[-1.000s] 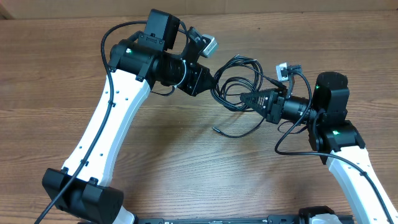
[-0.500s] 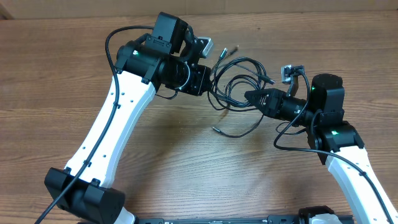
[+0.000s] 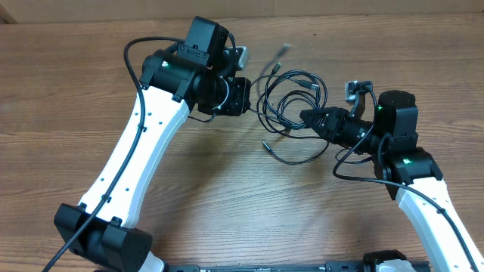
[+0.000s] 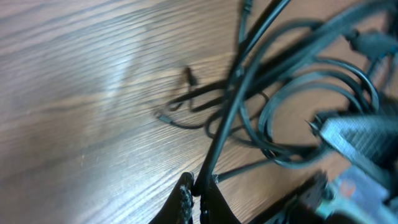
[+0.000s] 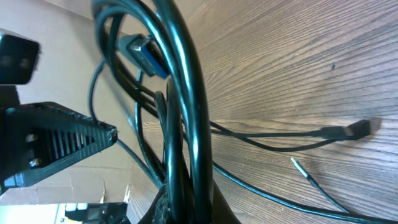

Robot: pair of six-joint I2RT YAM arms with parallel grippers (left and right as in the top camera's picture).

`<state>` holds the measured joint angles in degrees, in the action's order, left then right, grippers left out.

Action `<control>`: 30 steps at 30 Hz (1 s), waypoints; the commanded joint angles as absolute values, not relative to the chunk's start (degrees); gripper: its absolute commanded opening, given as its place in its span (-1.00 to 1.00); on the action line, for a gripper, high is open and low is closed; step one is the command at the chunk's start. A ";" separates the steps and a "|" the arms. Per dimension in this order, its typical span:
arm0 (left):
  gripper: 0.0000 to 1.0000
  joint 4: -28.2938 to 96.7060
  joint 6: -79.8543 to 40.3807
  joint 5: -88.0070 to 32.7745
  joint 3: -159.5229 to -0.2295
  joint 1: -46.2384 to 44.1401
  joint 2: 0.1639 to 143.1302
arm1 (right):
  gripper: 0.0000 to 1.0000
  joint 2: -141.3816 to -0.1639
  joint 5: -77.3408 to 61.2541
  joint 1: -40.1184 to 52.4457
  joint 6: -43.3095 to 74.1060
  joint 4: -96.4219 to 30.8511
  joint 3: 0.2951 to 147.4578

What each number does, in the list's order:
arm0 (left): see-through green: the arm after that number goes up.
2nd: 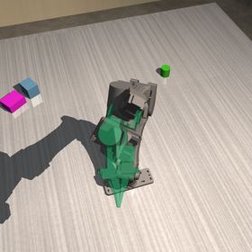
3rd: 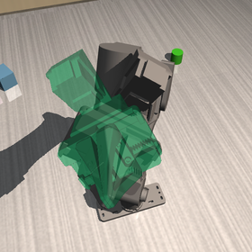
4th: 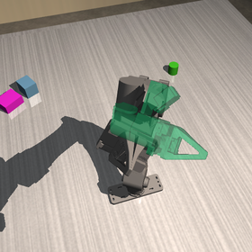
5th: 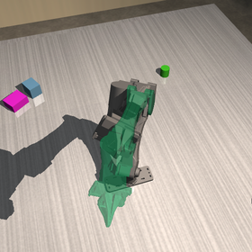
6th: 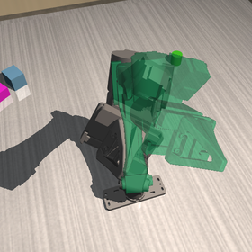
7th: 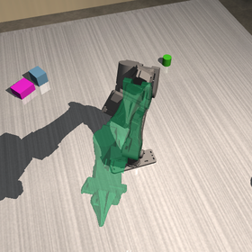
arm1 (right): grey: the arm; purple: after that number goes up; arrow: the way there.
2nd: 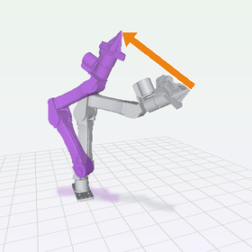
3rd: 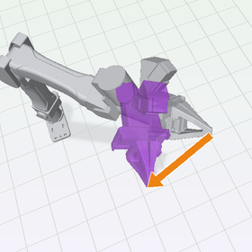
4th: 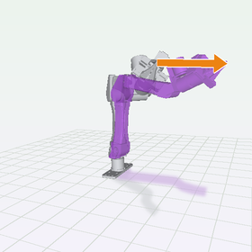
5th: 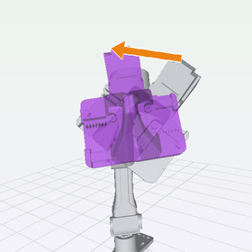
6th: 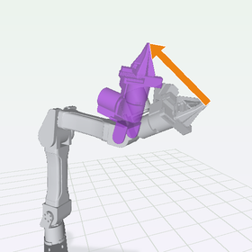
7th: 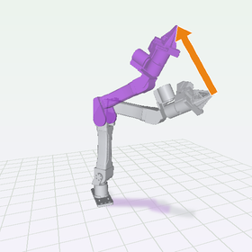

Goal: Untangle cables

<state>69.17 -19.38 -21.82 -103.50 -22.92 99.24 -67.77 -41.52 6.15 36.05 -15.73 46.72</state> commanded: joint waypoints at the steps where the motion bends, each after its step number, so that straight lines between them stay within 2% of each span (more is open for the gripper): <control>1: -0.92 70.22 -34.50 -7.77 -104.40 -21.67 99.22 | -0.92 -67.00 -37.95 5.67 36.03 -15.99 47.27; 5: -0.92 71.88 -42.37 -3.62 -104.40 -21.67 99.22 | -0.92 -67.00 -37.95 5.67 36.03 -15.97 47.27; 16: -0.92 72.05 -41.30 -3.66 -104.40 -21.67 99.22 | -0.92 -67.00 -38.61 5.67 35.46 -15.75 47.27; 21: -0.92 71.79 -32.77 -4.40 -104.40 -21.67 99.22 | -0.92 -66.98 -47.44 5.67 24.43 -12.86 47.27; 22: -0.92 71.70 -29.15 -5.96 -104.40 -21.67 99.22 | -0.92 -66.98 -53.25 5.67 15.55 -13.04 47.27; 24: -0.91 71.37 -24.77 -7.79 -104.40 -21.67 99.22 | -0.92 -66.98 -57.47 5.67 7.79 -14.90 47.27; 30: -0.92 70.22 -5.15 -18.04 -104.42 -21.67 99.22 | -0.81 -67.00 -58.39 5.67 -7.27 -24.86 47.27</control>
